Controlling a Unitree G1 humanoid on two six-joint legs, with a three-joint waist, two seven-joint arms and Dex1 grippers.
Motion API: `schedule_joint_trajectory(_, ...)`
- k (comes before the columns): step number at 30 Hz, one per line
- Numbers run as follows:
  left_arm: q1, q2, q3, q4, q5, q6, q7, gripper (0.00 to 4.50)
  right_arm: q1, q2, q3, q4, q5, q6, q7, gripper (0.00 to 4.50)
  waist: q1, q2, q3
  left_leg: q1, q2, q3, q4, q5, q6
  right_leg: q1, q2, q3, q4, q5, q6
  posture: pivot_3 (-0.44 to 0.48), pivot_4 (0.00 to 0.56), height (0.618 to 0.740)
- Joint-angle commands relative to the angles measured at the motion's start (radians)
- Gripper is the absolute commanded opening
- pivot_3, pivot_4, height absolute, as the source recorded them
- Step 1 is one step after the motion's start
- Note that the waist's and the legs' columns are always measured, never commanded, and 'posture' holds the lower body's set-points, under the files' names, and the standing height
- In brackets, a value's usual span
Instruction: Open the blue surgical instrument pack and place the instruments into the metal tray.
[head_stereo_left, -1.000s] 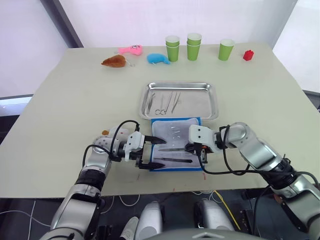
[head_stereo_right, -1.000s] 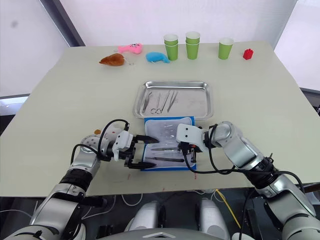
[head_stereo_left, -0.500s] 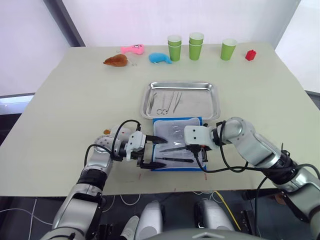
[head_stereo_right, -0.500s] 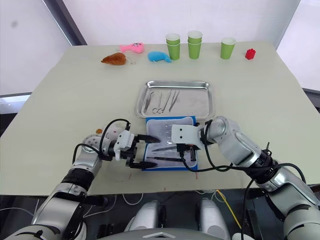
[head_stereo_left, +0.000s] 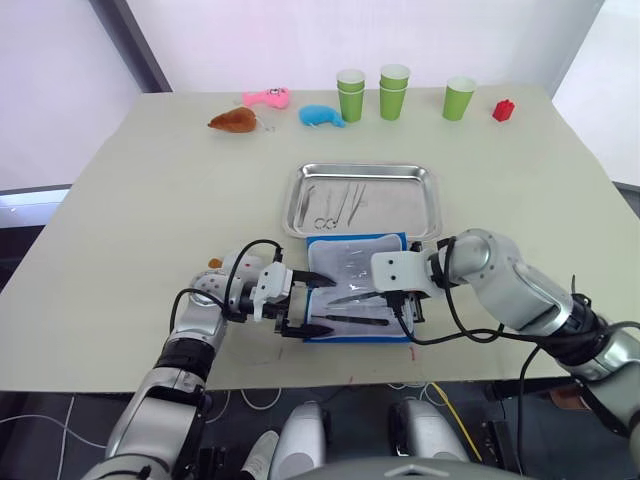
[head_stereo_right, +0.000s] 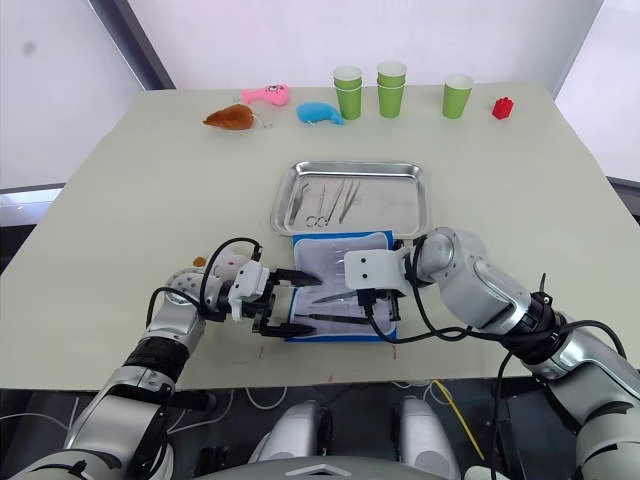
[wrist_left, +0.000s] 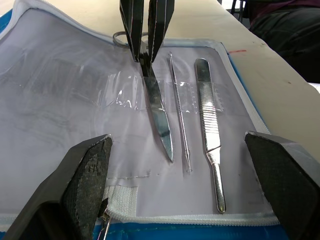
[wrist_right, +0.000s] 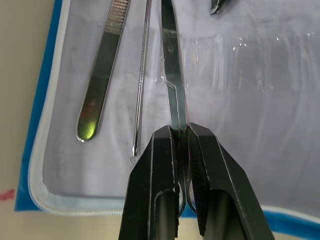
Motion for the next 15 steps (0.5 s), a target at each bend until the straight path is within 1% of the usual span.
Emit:
schedule_joint_trajectory(1, 0.079, -0.011, -0.066, 0.054, 0.072, 0.016, -0.019, 4.50, -0.023, -0.022, -0.005, -0.040, -0.014, 0.009, 0.019, 0.05, -0.001, 0.000, 0.000, 0.000, 0.000, 0.000, 0.000, 0.000, 0.000, 0.000, 0.000, 0.000, 0.000, 0.000, 0.000, 0.000, 0.150, 0.740)
schedule_joint_trajectory(6, 0.079, -0.014, -0.065, 0.060, 0.075, 0.013, -0.015, 4.50, -0.014, -0.051, -0.021, -0.050, -0.013, 0.005, 0.032, 0.05, -0.001, 0.001, -0.001, 0.000, 0.000, 0.000, -0.001, 0.000, 0.000, 0.000, 0.000, 0.000, -0.002, -0.001, 0.001, 0.000, 0.150, 0.740)
schedule_joint_trajectory(11, 0.067, -0.025, -0.068, 0.073, 0.081, 0.014, -0.005, 4.50, 0.018, -0.113, -0.064, -0.057, 0.004, -0.028, 0.042, 0.05, 0.000, 0.001, -0.001, 0.000, -0.001, 0.000, -0.001, 0.000, 0.000, 0.000, 0.000, 0.000, -0.002, -0.001, 0.001, 0.000, 0.150, 0.740)
schedule_joint_trajectory(15, 0.062, -0.032, -0.070, 0.078, 0.086, 0.016, 0.003, 4.50, 0.023, -0.151, -0.095, -0.080, 0.020, -0.016, 0.061, 0.05, 0.000, 0.002, -0.001, 0.000, -0.001, 0.000, -0.001, 0.000, 0.000, 0.000, -0.001, 0.000, -0.003, -0.001, 0.001, 0.000, 0.150, 0.740)
